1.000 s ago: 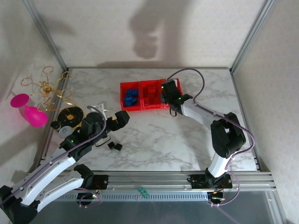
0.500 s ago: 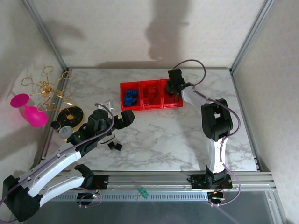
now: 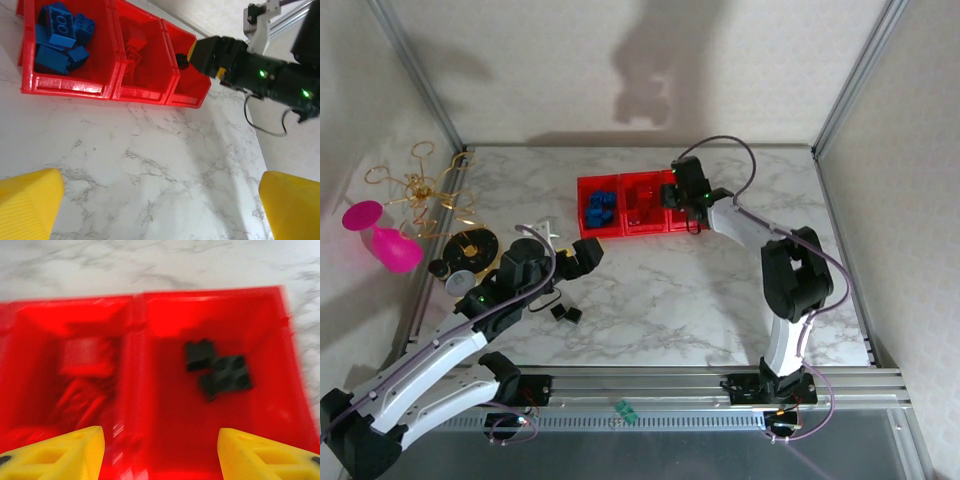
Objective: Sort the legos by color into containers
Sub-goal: Place the lego in the container, then pick up the lego from the bottom-center of the table.
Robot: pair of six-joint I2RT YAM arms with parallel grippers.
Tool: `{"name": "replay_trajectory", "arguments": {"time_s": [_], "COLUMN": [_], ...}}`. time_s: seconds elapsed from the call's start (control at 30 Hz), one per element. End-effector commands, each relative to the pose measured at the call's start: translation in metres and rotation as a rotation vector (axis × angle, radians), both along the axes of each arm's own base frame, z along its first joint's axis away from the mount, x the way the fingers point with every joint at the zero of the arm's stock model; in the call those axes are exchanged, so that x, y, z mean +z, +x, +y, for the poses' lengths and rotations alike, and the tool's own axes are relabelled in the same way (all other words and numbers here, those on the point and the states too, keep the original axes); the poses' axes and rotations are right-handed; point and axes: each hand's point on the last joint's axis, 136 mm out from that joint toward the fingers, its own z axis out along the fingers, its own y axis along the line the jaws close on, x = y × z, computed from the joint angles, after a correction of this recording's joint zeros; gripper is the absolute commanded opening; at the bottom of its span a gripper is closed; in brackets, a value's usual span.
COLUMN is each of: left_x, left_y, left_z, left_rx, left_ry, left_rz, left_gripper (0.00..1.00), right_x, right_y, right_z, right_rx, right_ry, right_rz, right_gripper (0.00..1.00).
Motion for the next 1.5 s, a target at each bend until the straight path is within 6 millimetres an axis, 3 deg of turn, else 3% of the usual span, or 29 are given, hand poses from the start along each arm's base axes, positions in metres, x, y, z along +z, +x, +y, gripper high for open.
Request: {"name": "replay_trajectory", "arguments": {"time_s": [0.0,0.13,0.33,0.43,0.53,0.73,0.97,1.17,1.47], "left_x": [-0.011,-0.012,-0.008,-0.005,-0.002,0.001,0.004,0.004,0.002], "left_y": [-0.011,-0.022,-0.039,-0.046,-0.05,-0.056,-0.06,-0.062,-0.06], "left_z": [0.016,0.033,0.057,0.067,0.076,0.087,0.098,0.101,0.1], "left_rx": [0.044,0.095,0.163,0.199,0.231,0.27,0.316,0.326,0.326], "left_ry": [0.036,0.044,0.034,0.028,0.02,0.007,-0.004,-0.006,-0.005], "left_rz": [0.039,0.053,0.059,0.056,0.054,0.048,0.035,0.032,0.033], "left_gripper": [1.0,1.0,0.99,1.0,1.0,1.0,1.0,1.0,1.0], "right_x": [0.004,-0.013,-0.039,-0.057,-0.069,-0.08,-0.093,-0.111,-0.124], "right_y": [-0.05,-0.119,-0.205,-0.243,-0.266,-0.289,-0.295,-0.296,-0.288], "right_z": [0.044,0.099,0.16,0.184,0.199,0.224,0.24,0.241,0.238], "right_rx": [0.119,0.311,0.561,0.671,0.738,0.826,0.869,0.868,0.838], "right_ry": [0.051,0.085,0.091,0.072,0.033,-0.003,-0.057,-0.132,-0.194], "right_rz": [0.019,0.065,0.112,0.158,0.151,0.157,0.156,0.16,0.154], "right_gripper": [0.64,0.68,0.74,0.75,0.76,0.78,0.79,0.76,0.62]}}
